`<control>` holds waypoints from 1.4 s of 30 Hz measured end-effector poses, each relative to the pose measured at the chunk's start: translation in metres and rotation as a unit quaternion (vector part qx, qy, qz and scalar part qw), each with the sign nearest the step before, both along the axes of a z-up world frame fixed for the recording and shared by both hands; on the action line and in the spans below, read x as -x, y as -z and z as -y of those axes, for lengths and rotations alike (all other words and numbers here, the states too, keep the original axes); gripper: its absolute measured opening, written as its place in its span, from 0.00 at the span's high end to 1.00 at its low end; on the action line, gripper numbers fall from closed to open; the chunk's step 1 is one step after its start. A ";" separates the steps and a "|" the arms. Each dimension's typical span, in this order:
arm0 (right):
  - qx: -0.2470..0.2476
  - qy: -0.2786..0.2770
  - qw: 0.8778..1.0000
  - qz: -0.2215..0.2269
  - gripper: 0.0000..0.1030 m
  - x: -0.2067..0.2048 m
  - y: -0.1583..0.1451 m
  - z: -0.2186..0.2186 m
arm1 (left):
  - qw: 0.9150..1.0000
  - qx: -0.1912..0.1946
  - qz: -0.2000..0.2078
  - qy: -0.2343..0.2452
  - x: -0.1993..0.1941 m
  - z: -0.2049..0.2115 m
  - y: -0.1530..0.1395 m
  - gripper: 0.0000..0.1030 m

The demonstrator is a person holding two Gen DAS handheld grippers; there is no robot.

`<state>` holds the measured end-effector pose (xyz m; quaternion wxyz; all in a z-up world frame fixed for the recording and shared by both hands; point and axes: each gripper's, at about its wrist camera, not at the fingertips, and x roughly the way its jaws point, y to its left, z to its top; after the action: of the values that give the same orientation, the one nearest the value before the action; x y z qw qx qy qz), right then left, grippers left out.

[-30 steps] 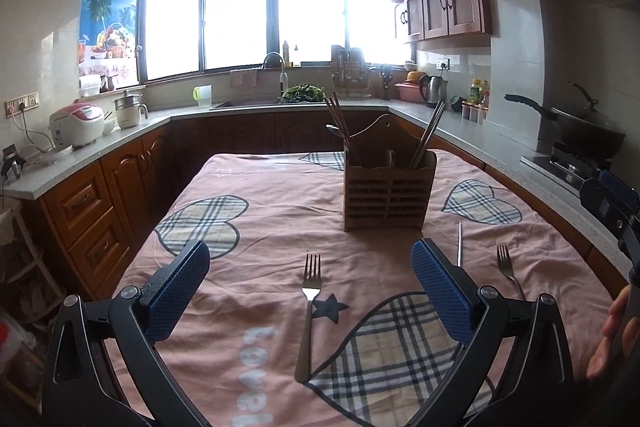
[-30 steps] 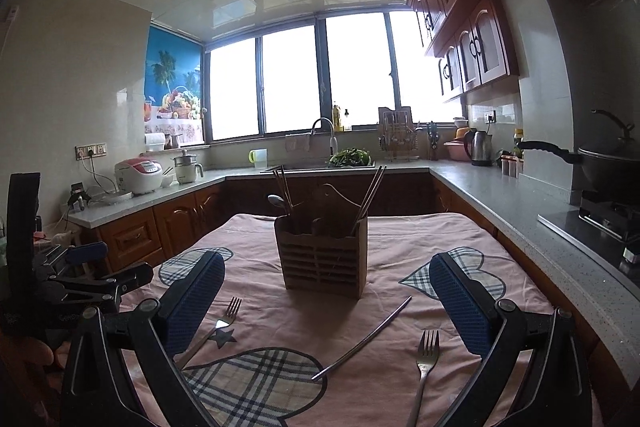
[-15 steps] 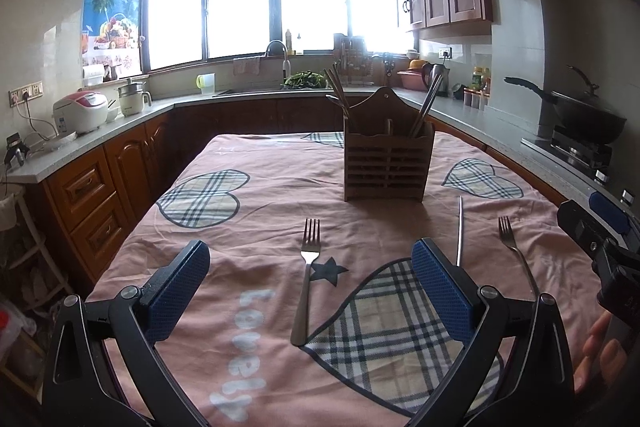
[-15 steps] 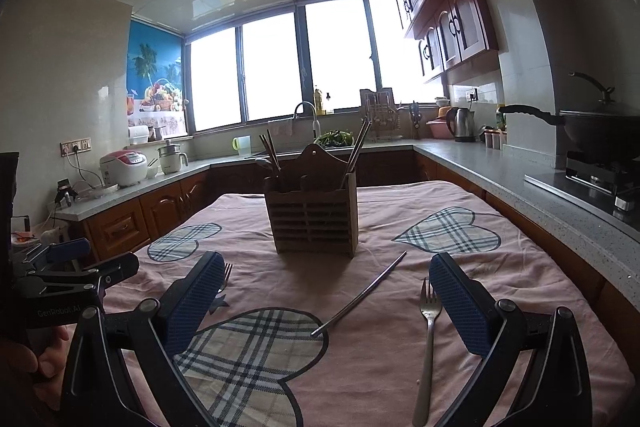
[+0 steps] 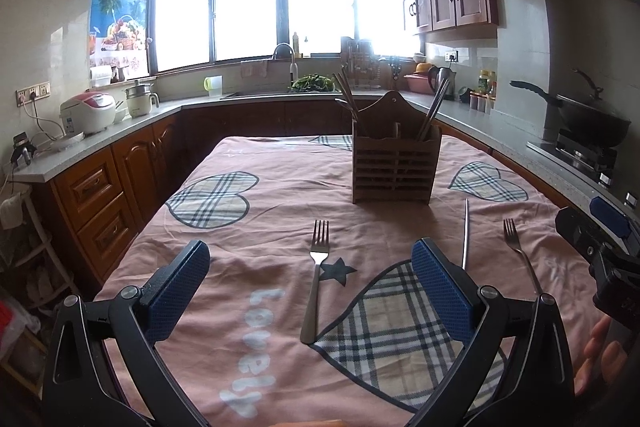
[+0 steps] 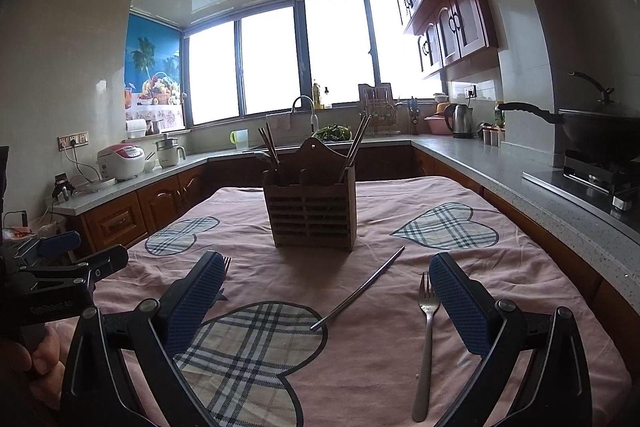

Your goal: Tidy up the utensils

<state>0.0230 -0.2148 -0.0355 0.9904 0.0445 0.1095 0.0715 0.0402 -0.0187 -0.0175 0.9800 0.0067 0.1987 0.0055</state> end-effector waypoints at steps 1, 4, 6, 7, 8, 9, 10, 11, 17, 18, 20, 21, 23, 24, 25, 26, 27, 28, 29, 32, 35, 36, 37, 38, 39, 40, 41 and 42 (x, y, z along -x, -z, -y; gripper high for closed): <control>0.000 -0.001 1.000 0.000 0.00 0.000 0.000 -0.001 | 1.000 0.001 0.000 0.000 0.000 0.000 0.000 0.00; 0.002 -0.002 1.000 0.000 0.00 -0.001 0.000 -0.002 | 1.000 0.001 0.000 0.001 0.000 0.000 0.000 0.00; 0.001 -0.002 1.000 -0.001 0.00 -0.001 0.000 -0.003 | 1.000 0.001 0.001 0.001 0.000 -0.001 0.000 0.00; 0.001 -0.002 1.000 -0.001 0.00 0.000 0.000 -0.003 | 1.000 0.001 0.001 0.002 0.000 -0.001 0.000 0.00; 0.001 -0.002 1.000 0.000 0.00 0.000 0.000 -0.003 | 1.000 0.001 0.001 0.002 0.000 -0.001 0.000 0.00; 0.002 -0.002 1.000 0.000 0.00 -0.001 0.000 -0.003 | 1.000 0.001 0.001 0.002 0.000 -0.001 0.000 0.00; 0.001 -0.002 1.000 -0.001 0.00 -0.001 0.000 -0.003 | 1.000 0.001 0.000 0.002 0.000 -0.001 0.000 0.00; 0.001 -0.002 1.000 -0.001 0.00 -0.001 0.000 -0.003 | 1.000 0.002 0.000 0.002 0.000 -0.002 0.000 0.00; 0.000 -0.004 1.000 0.000 0.00 0.000 0.001 -0.004 | 1.000 0.002 0.004 0.002 0.004 -0.001 -0.001 0.00; 0.001 -0.005 1.000 0.000 0.00 0.000 0.001 -0.004 | 1.000 0.002 0.005 0.002 0.004 -0.001 -0.001 0.00; 0.002 -0.006 1.000 0.000 0.00 0.001 0.001 -0.004 | 1.000 0.003 0.006 0.002 0.006 -0.001 -0.002 0.00; 0.003 -0.007 1.000 0.001 0.00 0.001 0.001 -0.004 | 1.000 0.002 0.006 0.002 0.007 -0.001 -0.002 0.00; 0.003 -0.007 1.000 0.002 0.00 0.002 0.001 -0.004 | 1.000 0.003 0.007 0.002 0.008 -0.001 -0.003 0.00; 0.003 -0.007 1.000 0.002 0.00 0.002 0.001 -0.005 | 1.000 0.003 0.007 0.001 0.008 -0.001 -0.003 0.00; 0.002 -0.007 1.000 0.002 0.00 0.002 0.000 -0.005 | 1.000 0.003 0.007 0.002 0.008 -0.001 -0.003 0.00; 0.002 -0.006 1.000 0.002 0.00 0.003 0.000 -0.004 | 1.000 0.002 0.007 0.002 0.008 -0.001 -0.003 0.00; 0.002 -0.006 1.000 0.002 0.00 0.003 0.000 -0.004 | 1.000 0.002 0.007 0.002 0.008 -0.001 -0.003 0.00; 0.001 -0.006 1.000 0.003 0.00 0.003 0.000 -0.003 | 1.000 0.001 0.007 0.002 0.009 -0.001 -0.003 0.00; 0.001 -0.006 1.000 0.003 0.00 0.003 0.000 -0.003 | 1.000 0.001 0.007 0.002 0.009 -0.001 -0.004 0.00; 0.001 -0.006 1.000 0.004 0.00 0.004 -0.001 -0.004 | 1.000 0.001 0.007 0.002 0.009 -0.001 -0.004 0.00; 0.001 -0.006 1.000 0.004 0.00 0.004 -0.001 -0.003 | 1.000 0.001 0.007 0.002 0.009 -0.001 -0.004 0.00; 0.001 -0.006 1.000 0.004 0.00 0.004 -0.002 -0.003 | 1.000 0.002 0.007 0.001 0.009 -0.001 -0.004 0.00; 0.001 -0.007 1.000 0.004 0.00 0.004 -0.002 -0.003 | 1.000 0.002 0.007 0.001 0.009 -0.001 -0.005 0.00; 0.001 -0.007 1.000 0.004 0.00 0.004 -0.002 -0.003 | 1.000 0.002 0.007 0.000 0.009 -0.001 -0.005 0.00; 0.001 -0.007 1.000 0.004 0.00 0.004 -0.002 -0.003 | 1.000 0.002 0.008 0.000 0.010 -0.001 -0.005 0.00; 0.001 -0.007 1.000 0.004 0.00 0.004 -0.002 -0.003 | 1.000 0.002 0.008 -0.001 0.010 -0.001 -0.005 0.00; 0.001 -0.007 1.000 0.004 0.00 0.004 -0.002 -0.003 | 1.000 0.002 0.008 -0.001 0.010 -0.001 -0.005 0.00; 0.001 -0.007 1.000 0.004 0.00 0.004 -0.002 -0.003 | 1.000 0.002 0.008 -0.001 0.010 -0.001 -0.005 0.00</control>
<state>0.0187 -0.2115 -0.0331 0.9904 0.0427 0.1055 0.0787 0.0303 -0.0179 -0.0120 0.9816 0.0045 0.1908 0.0063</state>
